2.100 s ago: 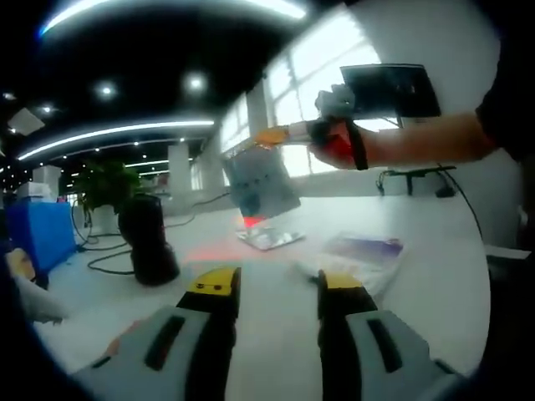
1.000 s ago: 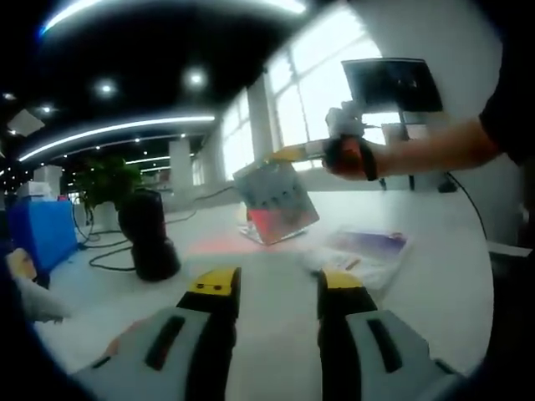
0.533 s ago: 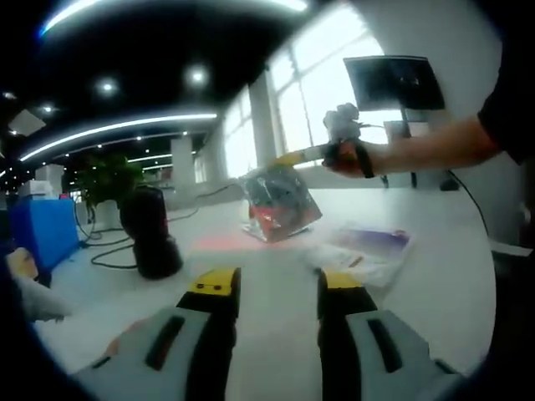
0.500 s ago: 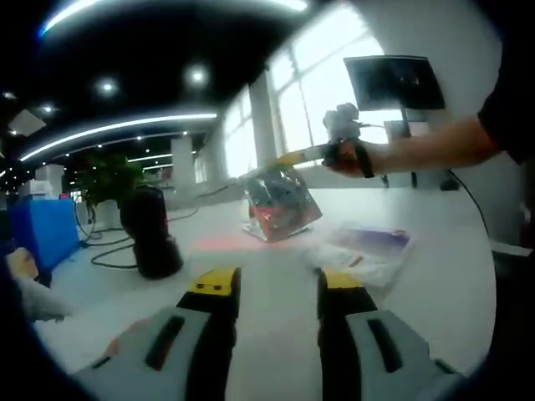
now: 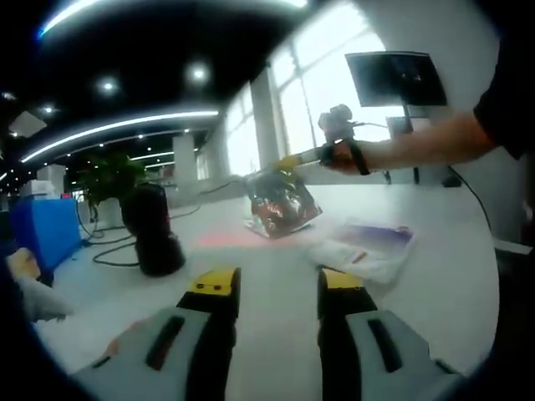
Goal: Clip sheet goods on table flip sheet goods clip sheet goods scan sheet goods put sheet goods back to table
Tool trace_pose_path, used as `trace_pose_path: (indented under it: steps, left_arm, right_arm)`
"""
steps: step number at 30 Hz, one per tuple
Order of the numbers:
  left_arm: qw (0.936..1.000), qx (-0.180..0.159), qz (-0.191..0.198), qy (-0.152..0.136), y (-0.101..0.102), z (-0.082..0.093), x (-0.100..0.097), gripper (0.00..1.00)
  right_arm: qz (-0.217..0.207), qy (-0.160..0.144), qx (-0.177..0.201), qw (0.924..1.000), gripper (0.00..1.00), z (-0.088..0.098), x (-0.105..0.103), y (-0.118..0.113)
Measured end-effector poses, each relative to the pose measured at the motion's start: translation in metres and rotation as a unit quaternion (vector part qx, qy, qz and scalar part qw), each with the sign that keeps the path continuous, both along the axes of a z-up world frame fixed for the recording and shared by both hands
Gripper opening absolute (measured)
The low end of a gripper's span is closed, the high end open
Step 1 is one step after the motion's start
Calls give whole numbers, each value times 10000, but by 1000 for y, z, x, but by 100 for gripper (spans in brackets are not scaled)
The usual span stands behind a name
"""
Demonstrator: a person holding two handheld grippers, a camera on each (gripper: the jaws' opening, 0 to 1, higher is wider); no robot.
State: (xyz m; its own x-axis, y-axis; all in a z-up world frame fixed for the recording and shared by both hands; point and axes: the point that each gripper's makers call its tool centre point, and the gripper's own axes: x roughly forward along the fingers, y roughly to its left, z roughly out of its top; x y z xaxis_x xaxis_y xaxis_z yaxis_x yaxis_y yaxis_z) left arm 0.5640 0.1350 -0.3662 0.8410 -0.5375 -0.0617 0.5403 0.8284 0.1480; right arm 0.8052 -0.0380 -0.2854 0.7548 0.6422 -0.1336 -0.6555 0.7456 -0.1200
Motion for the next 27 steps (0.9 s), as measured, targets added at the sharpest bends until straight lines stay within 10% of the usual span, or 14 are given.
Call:
trace_pose_path:
  steps: [27]
  left_arm:
    - [9999, -81, 28, 99, 3, -4, 3, 30]
  right_arm:
    - [-263, 165, -423, 9986, 0, -43, 53, -12]
